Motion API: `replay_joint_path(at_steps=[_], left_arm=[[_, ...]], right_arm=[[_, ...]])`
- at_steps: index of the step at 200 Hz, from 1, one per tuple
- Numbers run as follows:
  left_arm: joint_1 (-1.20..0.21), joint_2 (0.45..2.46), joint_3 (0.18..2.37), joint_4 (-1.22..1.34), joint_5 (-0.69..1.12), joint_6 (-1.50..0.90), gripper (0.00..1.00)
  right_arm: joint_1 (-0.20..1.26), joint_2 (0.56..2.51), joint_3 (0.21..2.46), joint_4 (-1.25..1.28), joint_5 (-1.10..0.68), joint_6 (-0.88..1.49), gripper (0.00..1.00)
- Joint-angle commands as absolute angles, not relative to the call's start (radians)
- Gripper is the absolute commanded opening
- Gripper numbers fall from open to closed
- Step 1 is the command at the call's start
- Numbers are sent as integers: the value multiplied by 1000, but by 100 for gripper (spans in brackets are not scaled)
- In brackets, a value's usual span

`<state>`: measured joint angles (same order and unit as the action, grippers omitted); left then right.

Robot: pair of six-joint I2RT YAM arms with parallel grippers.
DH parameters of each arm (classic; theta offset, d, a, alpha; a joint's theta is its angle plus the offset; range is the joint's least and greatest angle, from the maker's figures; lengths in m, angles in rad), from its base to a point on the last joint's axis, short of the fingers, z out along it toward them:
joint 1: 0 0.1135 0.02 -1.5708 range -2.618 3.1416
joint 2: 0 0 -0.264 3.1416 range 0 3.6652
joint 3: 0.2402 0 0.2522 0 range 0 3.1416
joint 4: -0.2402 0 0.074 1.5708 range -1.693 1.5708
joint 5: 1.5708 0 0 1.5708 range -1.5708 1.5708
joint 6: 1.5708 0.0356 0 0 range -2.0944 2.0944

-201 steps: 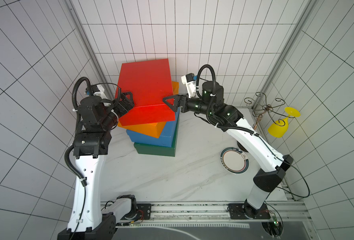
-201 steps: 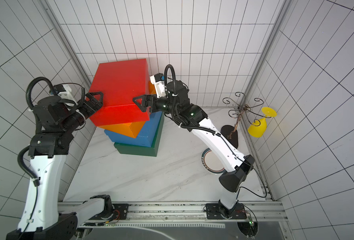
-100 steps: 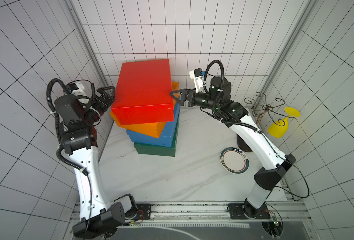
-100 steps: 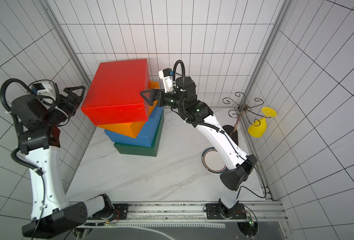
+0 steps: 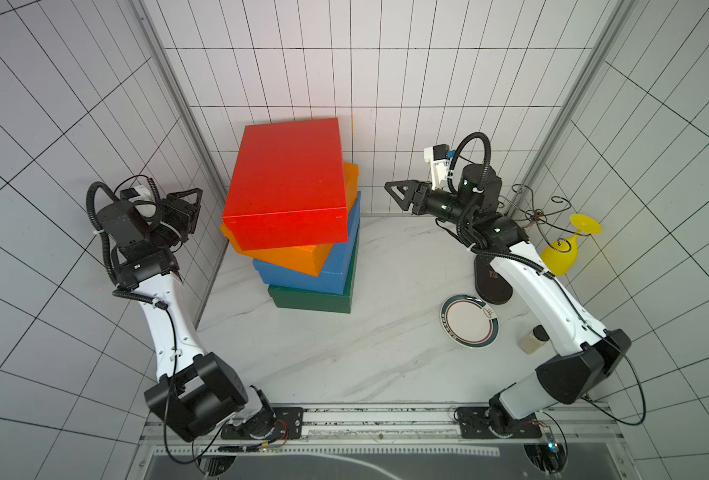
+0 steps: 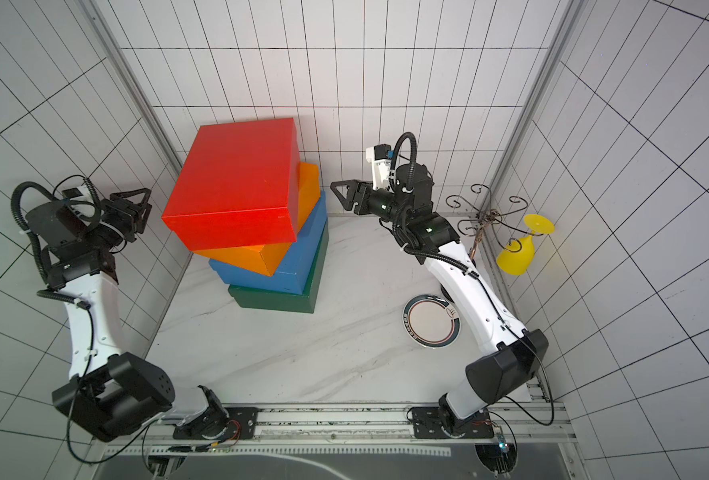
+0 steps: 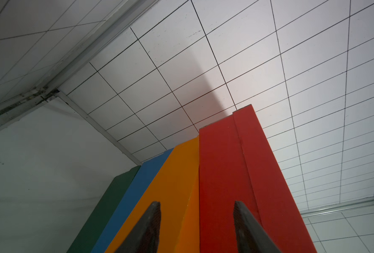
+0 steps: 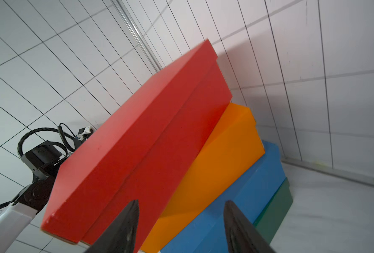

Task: Stack the shoeboxes
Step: Place the shoebox at the shoebox, then adjust the shoeboxes in the shoebox.

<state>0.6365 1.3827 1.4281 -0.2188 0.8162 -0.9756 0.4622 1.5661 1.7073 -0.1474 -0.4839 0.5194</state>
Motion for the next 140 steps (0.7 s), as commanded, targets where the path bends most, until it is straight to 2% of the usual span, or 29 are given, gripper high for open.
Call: replay_joint_path(at_steps=[1, 22, 46, 89, 140], left_arm=[[646, 1397, 1377, -114, 813, -1006, 33], [658, 1425, 1322, -39, 803, -1052, 24], [660, 1469, 1286, 4, 796, -1069, 22], [644, 1558, 1229, 0, 803, -1068, 18], [534, 1628, 1188, -76, 739, -987, 16]], right_arm=[[437, 1596, 1600, -112, -514, 518, 49], [423, 1609, 1529, -80, -519, 516, 27], [414, 1625, 1456, -52, -505, 507, 0], [406, 1687, 1335, 37, -522, 535, 0], [406, 1816, 1297, 54, -576, 536, 0]])
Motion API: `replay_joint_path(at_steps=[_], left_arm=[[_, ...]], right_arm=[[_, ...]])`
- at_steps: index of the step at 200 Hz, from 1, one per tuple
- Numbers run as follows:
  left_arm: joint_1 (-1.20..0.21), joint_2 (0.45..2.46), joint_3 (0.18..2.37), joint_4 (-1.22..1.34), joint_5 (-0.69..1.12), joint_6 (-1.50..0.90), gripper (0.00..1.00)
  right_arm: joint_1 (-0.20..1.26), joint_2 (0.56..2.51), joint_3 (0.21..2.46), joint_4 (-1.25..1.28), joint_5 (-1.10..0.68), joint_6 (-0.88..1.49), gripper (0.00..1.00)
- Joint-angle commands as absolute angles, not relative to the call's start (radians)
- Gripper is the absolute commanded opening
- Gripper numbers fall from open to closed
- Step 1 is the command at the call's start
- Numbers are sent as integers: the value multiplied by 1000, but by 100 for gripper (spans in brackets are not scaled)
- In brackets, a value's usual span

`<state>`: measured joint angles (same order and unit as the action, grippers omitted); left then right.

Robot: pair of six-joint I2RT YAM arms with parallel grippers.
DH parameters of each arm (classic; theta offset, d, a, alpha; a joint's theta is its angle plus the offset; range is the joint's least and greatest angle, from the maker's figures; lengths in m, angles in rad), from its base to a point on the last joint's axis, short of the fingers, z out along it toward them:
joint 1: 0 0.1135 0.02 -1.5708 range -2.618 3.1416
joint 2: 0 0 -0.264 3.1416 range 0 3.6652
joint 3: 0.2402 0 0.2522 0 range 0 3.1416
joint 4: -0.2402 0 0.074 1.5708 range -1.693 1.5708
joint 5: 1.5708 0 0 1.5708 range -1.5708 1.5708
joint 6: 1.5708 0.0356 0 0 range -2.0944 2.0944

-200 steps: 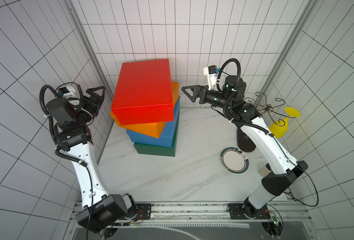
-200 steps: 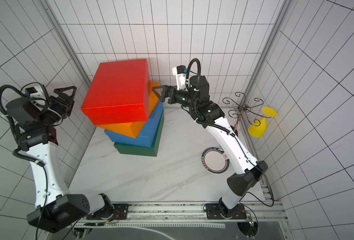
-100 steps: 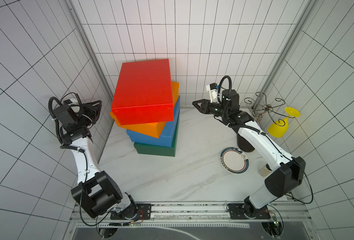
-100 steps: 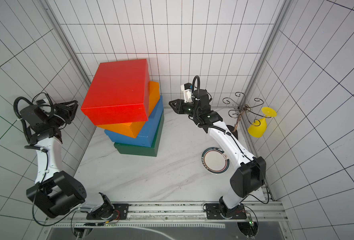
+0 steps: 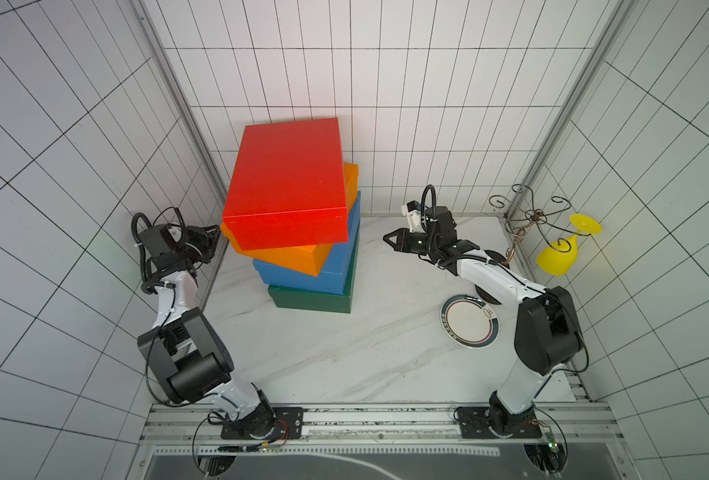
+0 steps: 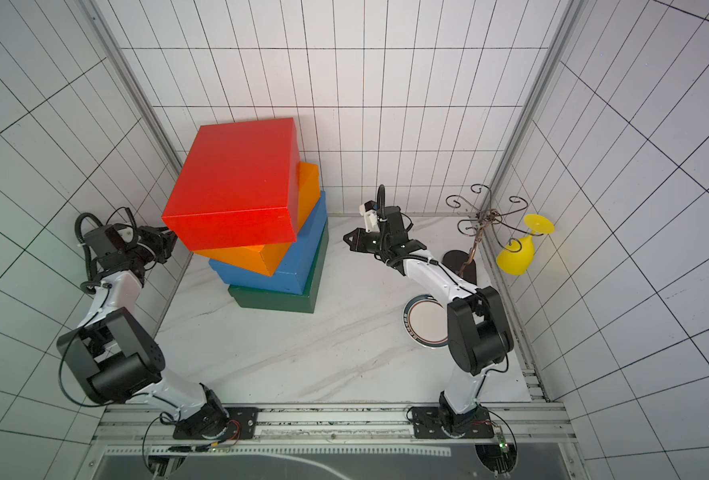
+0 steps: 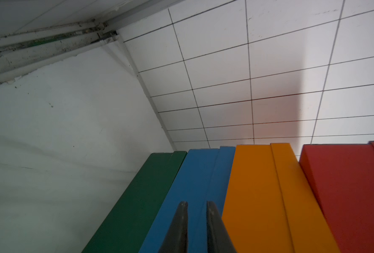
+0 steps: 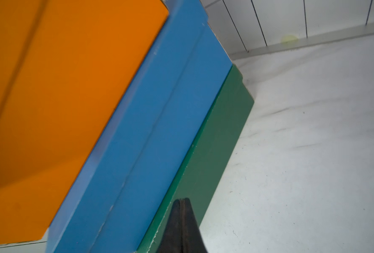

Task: Stack the shoeboxes
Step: Adjust the shoeboxes in the shoebox, then move the shoeboxes to the center of the board.

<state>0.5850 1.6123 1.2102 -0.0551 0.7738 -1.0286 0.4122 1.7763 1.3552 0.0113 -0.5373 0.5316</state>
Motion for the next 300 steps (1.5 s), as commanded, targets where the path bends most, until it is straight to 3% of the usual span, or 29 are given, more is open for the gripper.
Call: replay_joint_path(at_steps=[1, 61, 117, 169, 216, 300], left_arm=[[532, 1628, 1186, -75, 738, -987, 17], [393, 1547, 1082, -78, 685, -974, 16], [345, 1465, 984, -95, 650, -943, 17], [431, 1530, 926, -80, 657, -916, 15], [424, 1628, 885, -48, 658, -887, 17], [275, 1765, 840, 37, 608, -892, 21]], right_arm=[[405, 1818, 1296, 55, -576, 537, 0], [406, 1861, 1265, 92, -592, 547, 0], [405, 1858, 1238, 97, -583, 540, 0], [403, 1901, 1235, 118, -597, 550, 1], [405, 1968, 1233, 169, -625, 576, 3], [441, 2039, 1227, 222, -641, 607, 4]])
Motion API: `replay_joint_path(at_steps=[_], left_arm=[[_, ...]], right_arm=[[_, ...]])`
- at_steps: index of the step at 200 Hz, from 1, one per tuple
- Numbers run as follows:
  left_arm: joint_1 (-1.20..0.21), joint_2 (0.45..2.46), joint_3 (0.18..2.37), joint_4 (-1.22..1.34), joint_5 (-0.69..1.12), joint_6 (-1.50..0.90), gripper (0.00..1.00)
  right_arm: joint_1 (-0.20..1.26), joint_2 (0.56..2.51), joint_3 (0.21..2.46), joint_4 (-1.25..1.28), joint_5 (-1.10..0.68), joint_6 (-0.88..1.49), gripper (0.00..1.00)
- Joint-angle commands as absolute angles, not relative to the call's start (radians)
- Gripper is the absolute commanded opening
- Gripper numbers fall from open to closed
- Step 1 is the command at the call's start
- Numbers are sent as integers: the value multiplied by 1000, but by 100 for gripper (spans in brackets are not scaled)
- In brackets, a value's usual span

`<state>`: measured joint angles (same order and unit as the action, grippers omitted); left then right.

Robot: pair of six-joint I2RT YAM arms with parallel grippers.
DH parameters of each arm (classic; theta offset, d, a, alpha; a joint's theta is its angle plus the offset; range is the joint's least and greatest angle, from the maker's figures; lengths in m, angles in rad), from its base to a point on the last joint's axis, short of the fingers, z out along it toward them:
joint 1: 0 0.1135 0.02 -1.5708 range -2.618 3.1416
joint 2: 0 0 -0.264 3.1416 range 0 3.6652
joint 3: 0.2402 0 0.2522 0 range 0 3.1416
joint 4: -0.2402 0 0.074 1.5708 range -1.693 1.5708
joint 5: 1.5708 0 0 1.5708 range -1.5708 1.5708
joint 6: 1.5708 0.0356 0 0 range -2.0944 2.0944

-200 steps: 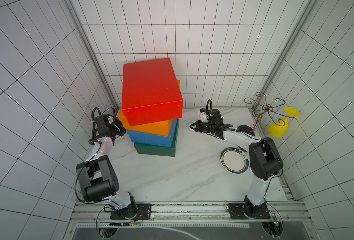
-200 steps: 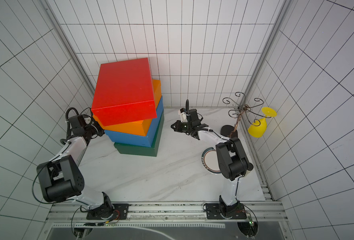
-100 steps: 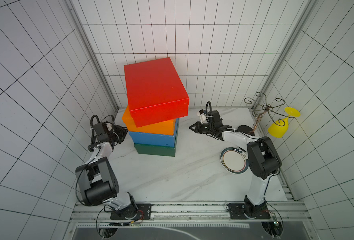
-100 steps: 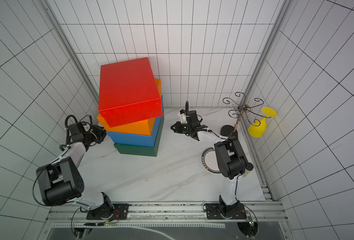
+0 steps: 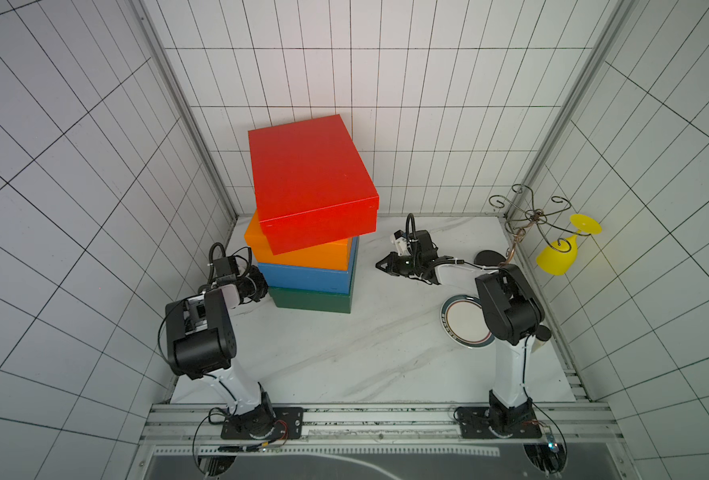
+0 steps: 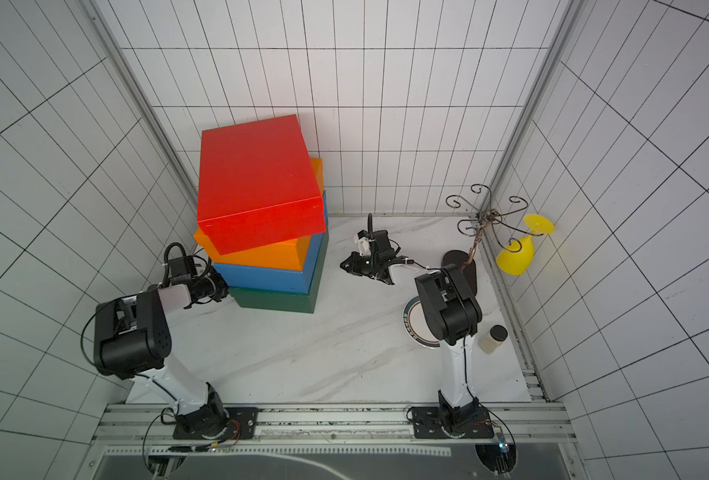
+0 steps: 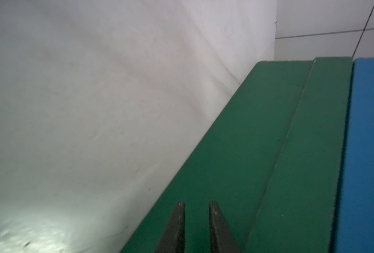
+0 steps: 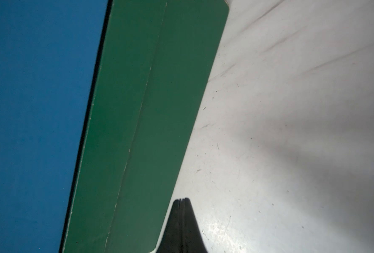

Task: Stack the shoeboxes
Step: Move the shoeboxes to the center of the board.

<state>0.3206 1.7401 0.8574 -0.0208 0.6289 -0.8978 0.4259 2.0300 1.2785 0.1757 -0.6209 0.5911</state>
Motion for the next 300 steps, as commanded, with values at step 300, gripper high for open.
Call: replay_joint_path(at_steps=[300], left_arm=[[-253, 1724, 639, 250, 532, -1024, 21]], right_arm=[[458, 1561, 627, 422, -615, 690, 5]])
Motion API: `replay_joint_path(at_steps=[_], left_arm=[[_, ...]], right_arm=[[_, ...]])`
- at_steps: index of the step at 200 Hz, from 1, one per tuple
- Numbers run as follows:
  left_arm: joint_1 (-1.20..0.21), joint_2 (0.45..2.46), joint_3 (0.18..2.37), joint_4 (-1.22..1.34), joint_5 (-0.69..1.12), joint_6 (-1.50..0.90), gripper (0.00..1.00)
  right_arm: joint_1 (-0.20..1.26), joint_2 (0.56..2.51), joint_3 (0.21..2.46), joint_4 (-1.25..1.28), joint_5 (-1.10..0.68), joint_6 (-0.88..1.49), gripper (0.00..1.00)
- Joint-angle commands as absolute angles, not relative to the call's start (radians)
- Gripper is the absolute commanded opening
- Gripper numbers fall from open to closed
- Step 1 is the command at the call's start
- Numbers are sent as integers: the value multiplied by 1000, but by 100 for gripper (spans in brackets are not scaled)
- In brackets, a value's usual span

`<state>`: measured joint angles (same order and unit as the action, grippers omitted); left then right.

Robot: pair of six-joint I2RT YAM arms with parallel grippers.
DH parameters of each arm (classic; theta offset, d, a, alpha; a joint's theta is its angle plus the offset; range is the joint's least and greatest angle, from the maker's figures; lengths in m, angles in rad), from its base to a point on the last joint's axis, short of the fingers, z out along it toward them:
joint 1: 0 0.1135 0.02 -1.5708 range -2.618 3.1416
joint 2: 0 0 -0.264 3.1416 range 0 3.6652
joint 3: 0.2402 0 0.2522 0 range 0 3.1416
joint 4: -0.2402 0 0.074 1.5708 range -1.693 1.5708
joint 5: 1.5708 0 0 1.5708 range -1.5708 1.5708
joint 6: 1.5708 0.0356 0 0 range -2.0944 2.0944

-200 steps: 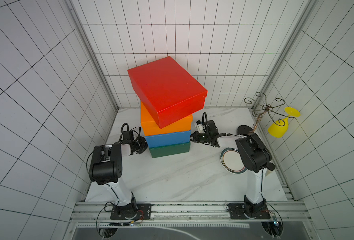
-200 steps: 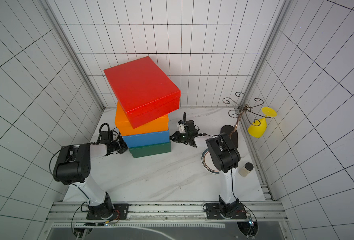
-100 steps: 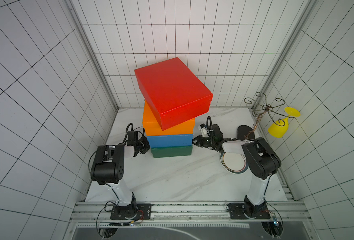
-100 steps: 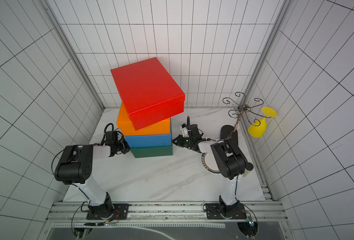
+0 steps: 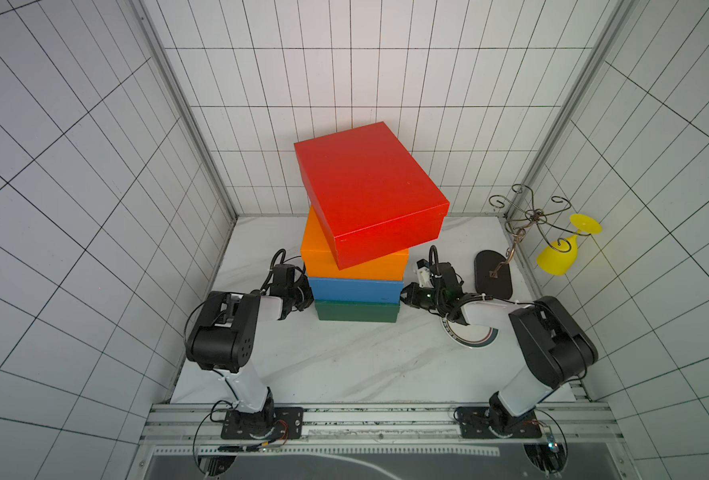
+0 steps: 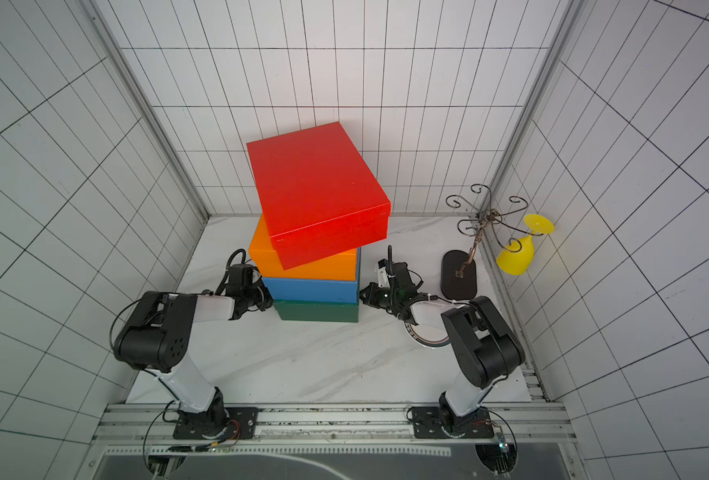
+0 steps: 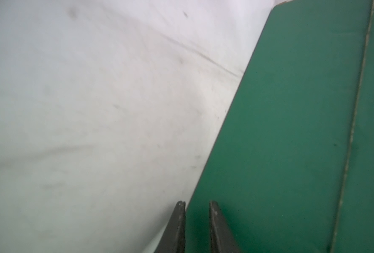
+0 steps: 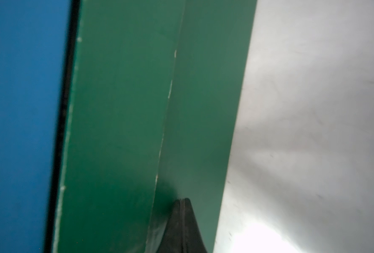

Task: Stack the shoeboxes
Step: Move the shoeboxes to the center of the board.

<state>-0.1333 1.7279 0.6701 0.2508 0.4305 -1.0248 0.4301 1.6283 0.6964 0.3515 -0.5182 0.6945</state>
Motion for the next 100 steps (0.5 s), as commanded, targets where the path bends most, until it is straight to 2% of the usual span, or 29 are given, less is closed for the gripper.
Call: replay_joint_path(at_steps=[1, 100], left_arm=[[-256, 1724, 638, 251, 532, -1024, 21], [-318, 1669, 541, 306, 522, -1057, 21]], right_arm=[[457, 1559, 625, 422, -615, 690, 5], [387, 1276, 503, 234, -531, 620, 4]])
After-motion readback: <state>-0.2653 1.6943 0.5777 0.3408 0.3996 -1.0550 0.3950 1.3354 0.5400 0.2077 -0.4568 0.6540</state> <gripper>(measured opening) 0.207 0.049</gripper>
